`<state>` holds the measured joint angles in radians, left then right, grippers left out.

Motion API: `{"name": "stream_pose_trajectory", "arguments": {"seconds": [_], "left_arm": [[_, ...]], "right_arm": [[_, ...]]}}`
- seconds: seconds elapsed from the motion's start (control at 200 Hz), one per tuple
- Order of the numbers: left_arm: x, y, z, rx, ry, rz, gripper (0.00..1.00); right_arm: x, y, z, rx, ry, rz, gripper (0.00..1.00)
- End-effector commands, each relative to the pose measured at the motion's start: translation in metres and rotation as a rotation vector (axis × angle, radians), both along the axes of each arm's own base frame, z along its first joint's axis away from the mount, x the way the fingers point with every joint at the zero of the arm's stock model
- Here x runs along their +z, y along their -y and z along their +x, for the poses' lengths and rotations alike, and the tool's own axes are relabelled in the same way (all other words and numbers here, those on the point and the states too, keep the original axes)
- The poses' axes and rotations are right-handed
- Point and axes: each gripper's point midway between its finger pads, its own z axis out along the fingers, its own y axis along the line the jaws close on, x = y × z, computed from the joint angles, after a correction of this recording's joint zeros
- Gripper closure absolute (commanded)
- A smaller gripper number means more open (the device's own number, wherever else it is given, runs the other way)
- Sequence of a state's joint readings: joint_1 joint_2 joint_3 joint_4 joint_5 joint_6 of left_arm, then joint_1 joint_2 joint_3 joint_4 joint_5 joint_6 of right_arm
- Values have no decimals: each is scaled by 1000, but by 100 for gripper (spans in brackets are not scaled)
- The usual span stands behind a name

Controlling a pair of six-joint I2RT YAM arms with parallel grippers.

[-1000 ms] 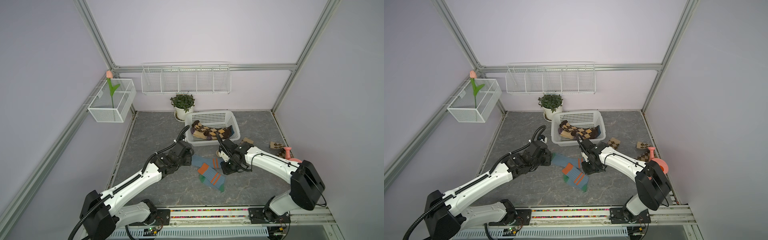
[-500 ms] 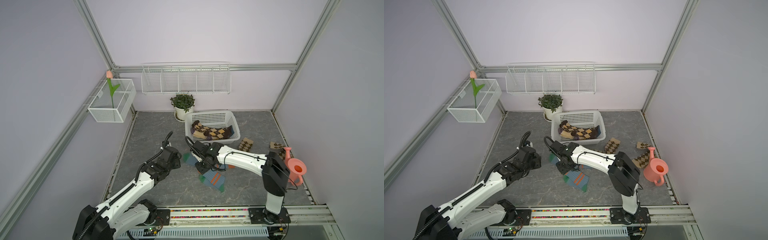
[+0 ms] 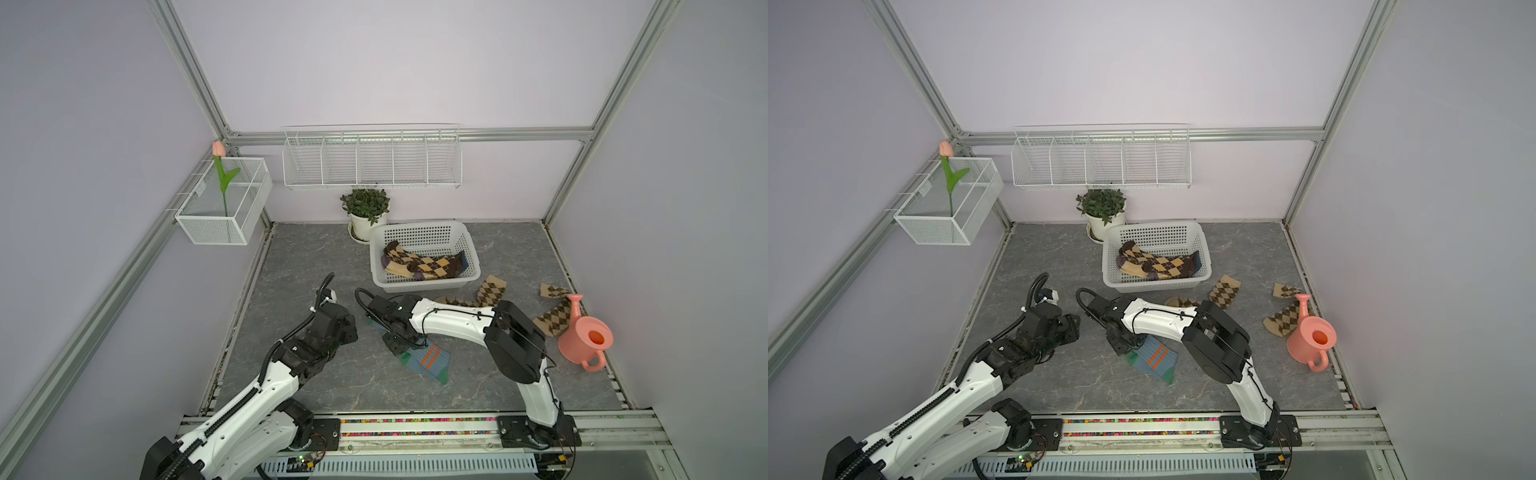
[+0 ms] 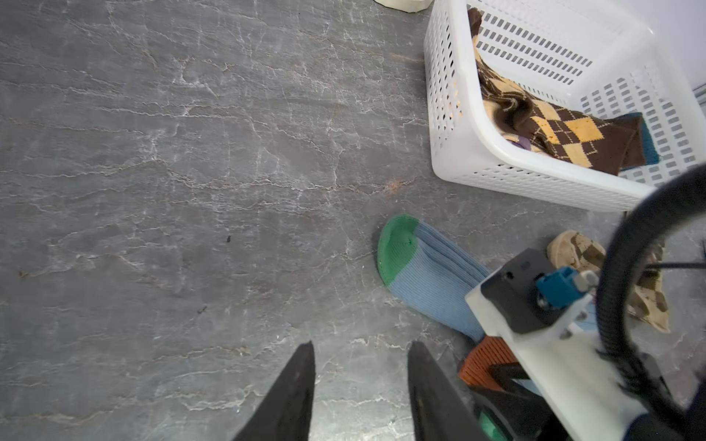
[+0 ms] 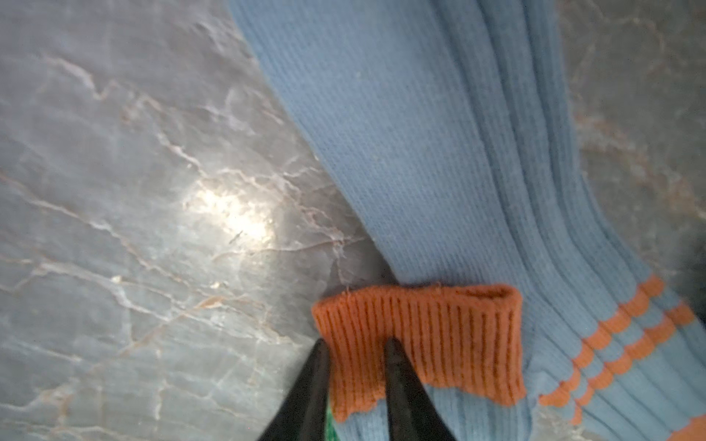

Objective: Place the socks together as a pair
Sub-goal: Pick up the sock at the center of the board.

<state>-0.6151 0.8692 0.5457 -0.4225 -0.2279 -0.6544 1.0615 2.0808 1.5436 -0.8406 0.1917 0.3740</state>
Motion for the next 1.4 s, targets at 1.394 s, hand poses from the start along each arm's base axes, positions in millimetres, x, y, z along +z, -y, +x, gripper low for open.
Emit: {"name": "stream_pose_trajectory", "arguments": {"seconds": [1.394], "left_arm": [[-100, 184, -78, -643, -465, 155, 58]], "right_arm": [[88, 224, -34, -453, 361, 248, 90]]}}
